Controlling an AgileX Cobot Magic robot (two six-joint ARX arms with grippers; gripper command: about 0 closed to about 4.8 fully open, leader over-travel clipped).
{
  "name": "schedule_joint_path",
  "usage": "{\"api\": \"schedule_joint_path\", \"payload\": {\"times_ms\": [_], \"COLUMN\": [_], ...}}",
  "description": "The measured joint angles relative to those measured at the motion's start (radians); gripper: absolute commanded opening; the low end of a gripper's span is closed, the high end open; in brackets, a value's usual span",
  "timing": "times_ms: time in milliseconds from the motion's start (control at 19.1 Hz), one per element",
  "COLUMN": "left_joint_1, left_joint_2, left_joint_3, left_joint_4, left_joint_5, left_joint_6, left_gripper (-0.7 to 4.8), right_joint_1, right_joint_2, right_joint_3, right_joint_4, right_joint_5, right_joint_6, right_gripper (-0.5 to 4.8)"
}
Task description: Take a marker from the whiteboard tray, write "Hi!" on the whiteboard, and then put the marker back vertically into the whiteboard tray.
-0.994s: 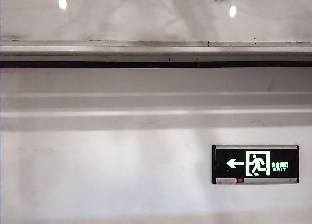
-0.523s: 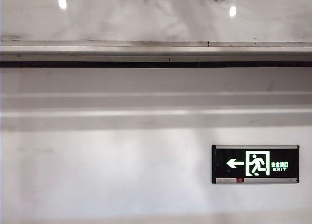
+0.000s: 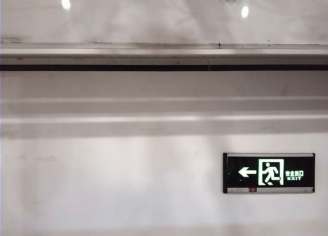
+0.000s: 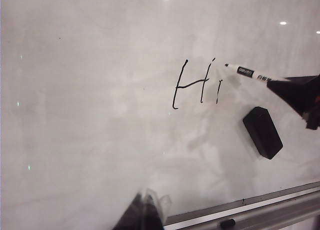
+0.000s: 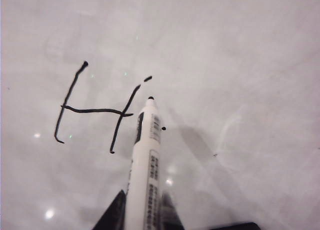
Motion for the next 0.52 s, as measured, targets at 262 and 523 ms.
{"api": "schedule_joint_path", "payload": {"times_ms": [262, 523], "left_joint_1": [0.0, 0.0], "left_joint_2": [0.0, 0.0], "left_joint_3": [0.0, 0.0], "left_joint_4": [0.0, 0.0], "left_joint_5": [0.0, 0.0], "left_joint_6": [0.0, 0.0], "left_gripper": [-0.06, -0.06], "right_joint_1": [-0.004, -0.018], "right_joint_2": [0.016, 0.029], "right_joint_3": [0.0, 0.0], "right_joint_4": [0.012, 0.01], "right_joint_5": [0.002, 0.025], "right_joint_6": [0.0, 0.0], "right_gripper": [-0.02, -0.02]}}
